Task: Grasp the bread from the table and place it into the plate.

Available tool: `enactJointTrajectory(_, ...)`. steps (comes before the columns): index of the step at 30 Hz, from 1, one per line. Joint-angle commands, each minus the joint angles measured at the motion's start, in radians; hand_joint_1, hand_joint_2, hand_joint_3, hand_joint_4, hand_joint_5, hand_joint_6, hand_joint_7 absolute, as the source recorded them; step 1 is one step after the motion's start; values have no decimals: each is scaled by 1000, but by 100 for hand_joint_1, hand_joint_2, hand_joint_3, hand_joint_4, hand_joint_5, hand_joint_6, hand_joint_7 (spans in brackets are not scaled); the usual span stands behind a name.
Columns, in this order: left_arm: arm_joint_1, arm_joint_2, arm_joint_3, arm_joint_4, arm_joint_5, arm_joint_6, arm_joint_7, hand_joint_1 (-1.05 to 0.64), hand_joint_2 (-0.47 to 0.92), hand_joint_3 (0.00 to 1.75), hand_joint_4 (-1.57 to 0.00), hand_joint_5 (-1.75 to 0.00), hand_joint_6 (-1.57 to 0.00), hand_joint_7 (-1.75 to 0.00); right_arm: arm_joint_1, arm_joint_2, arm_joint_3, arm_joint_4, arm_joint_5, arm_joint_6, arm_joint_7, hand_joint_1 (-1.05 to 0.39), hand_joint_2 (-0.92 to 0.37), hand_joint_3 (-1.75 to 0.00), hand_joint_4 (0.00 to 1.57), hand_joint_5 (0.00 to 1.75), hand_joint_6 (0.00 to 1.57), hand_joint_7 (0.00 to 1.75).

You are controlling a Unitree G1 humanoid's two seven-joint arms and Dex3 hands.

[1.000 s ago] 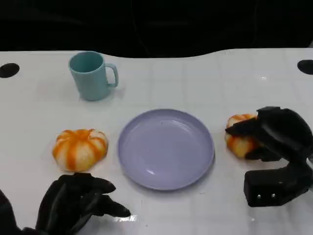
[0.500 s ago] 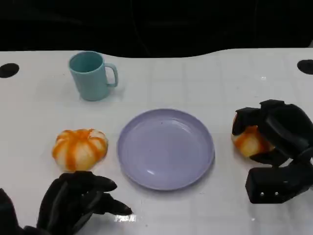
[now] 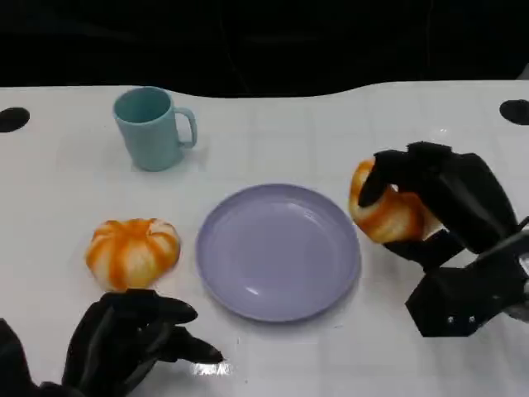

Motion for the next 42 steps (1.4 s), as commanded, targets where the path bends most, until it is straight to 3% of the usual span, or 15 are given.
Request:
enactJointTrajectory(1, 0, 10, 6, 10, 4, -15, 4, -98, 80, 0, -157, -21, -155, 0, 24, 22, -22, -65, 31, -1, 55, 9, -9, -162, 104, 175, 88, 161)
enactJointTrajectory(12, 3, 10, 3, 6, 2, -13, 3, -96, 80, 0, -157, -21, -155, 0, 9, 129, -19, -90, 83, -11, 173, 1, -12, -163, 104, 175, 83, 168)
enactJointTrajectory(18, 4, 9, 2, 3, 5, -12, 9, -96, 80, 0, -157, -22, -155, 0, -21, 183, 7, -25, 30, -16, 157, -1, -12, -162, 104, 175, 87, 161)
enactJointTrajectory(26, 7, 9, 0, -6, 4, -8, 11, -97, 80, 0, -157, -22, -155, 0, -73, 253, 46, 132, -27, -31, 87, -3, -17, -157, 104, 175, 83, 169)
enactJointTrajectory(31, 9, 8, 0, -11, 0, 1, 13, -97, 80, 0, -157, -21, -155, 0, -102, 270, 55, 224, -29, -56, 60, -1, -22, -149, 101, 175, 83, 162)
enactJointTrajectory(34, 10, 10, 0, -11, 2, -1, 12, -96, 80, 0, -157, -21, -155, 0, -109, 275, 50, 247, -3, -62, 93, -3, -31, -137, 92, 170, 83, 130)
enactJointTrajectory(35, 10, 10, 0, -11, 2, 0, 12, -96, 80, 0, -157, -21, -155, 0, -110, 276, 49, 249, 4, -62, 102, -6, -36, -123, 88, 149, 83, 102)
enactJointTrajectory(38, 10, 10, -1, -11, 4, -2, 13, -96, 79, 0, -157, -21, -155, 0, -110, 267, 59, 231, 6, -27, 151, -16, -45, -95, 78, 115, 77, 59)
enactJointTrajectory(41, 10, 10, -1, -14, 4, -1, 16, -97, 79, 0, -157, -21, -155, 0, -105, 253, 65, 209, 15, -3, 229, -39, -80, -35, 47, 59, 59, 16)
enactJointTrajectory(42, 10, 10, -2, -14, 5, -1, 17, -97, 79, 0, -157, -21, -155, 0, -103, 249, 65, 201, 20, 2, 253, -43, -86, -25, 43, 52, 57, 11)
